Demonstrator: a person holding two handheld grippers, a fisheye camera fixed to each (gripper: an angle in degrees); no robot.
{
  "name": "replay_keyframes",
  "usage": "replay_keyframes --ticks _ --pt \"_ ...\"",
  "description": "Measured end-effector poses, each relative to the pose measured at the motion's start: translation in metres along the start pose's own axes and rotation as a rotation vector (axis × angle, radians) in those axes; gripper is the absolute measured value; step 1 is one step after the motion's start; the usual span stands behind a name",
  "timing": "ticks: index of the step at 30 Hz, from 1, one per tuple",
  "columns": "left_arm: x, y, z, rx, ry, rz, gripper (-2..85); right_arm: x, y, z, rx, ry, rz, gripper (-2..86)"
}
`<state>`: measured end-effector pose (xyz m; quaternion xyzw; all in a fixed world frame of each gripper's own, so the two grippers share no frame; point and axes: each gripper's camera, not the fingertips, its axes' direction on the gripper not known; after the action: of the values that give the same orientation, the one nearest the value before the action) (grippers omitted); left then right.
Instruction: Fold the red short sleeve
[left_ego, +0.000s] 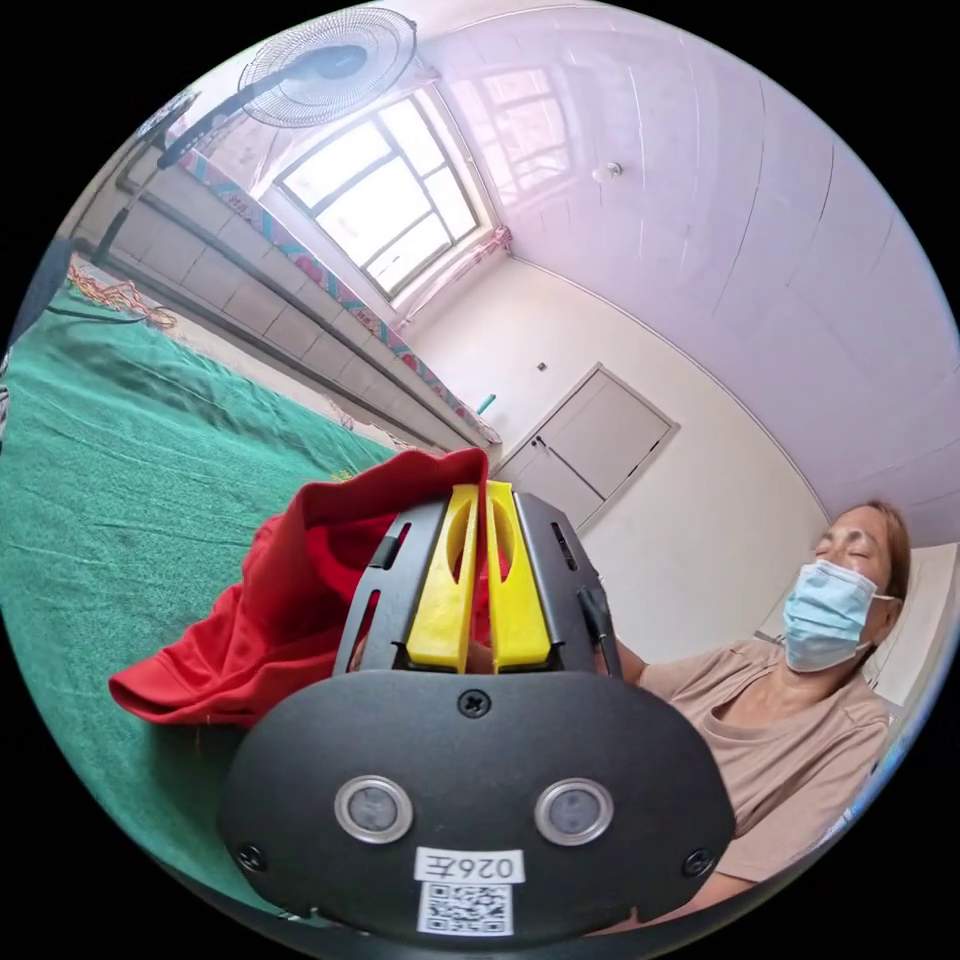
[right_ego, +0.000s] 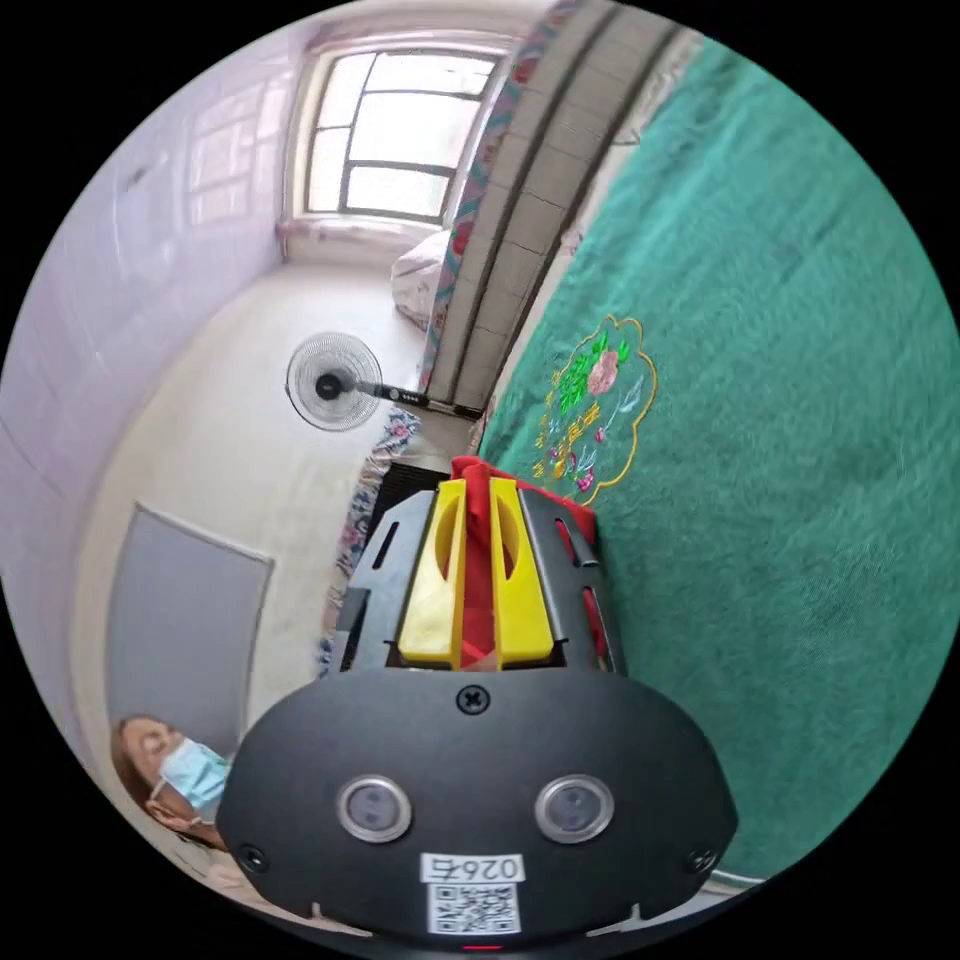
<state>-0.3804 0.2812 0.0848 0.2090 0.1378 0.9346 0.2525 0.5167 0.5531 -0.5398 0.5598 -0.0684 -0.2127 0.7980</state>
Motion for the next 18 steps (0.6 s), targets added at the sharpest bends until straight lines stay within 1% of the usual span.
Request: replay_keyframes --ticks 1,4,6,8,12,14,16,18 --pt "-0.002 -0.003 0.009 -0.025 0.010 0.008 -0.7 -0.010 -0.005 0.000 0.002 -0.007 0.011 1.3" --pt "-0.003 -0.011 0.030 -0.084 0.012 0.041 -0.7 -0.082 -0.026 0.011 0.004 0.011 -0.008 1.7" --pt "-0.003 -0.015 0.039 -0.114 0.018 0.061 -0.6 -0.147 -0.036 0.029 -0.018 0.066 -0.084 1.7" --pt "0.000 -0.020 0.048 -0.135 0.028 0.092 -0.6 -0.194 -0.036 0.045 -0.033 0.106 -0.148 1.4" --pt "0.014 -0.028 0.053 -0.143 0.026 0.177 -0.6 -0.298 -0.021 0.083 -0.059 0.216 -0.331 0.2" --pt "0.037 -0.033 0.053 -0.146 0.003 0.287 -0.6 -0.338 -0.009 0.091 -0.052 0.250 -0.409 -0.2" --pt "0.057 -0.036 0.050 -0.143 0.019 0.390 -0.6 -0.373 0.004 0.088 -0.022 0.252 -0.475 -0.4" --pt "0.075 -0.037 0.043 -0.125 0.026 0.483 -0.6 -0.405 0.016 0.070 0.049 0.237 -0.523 -0.5"
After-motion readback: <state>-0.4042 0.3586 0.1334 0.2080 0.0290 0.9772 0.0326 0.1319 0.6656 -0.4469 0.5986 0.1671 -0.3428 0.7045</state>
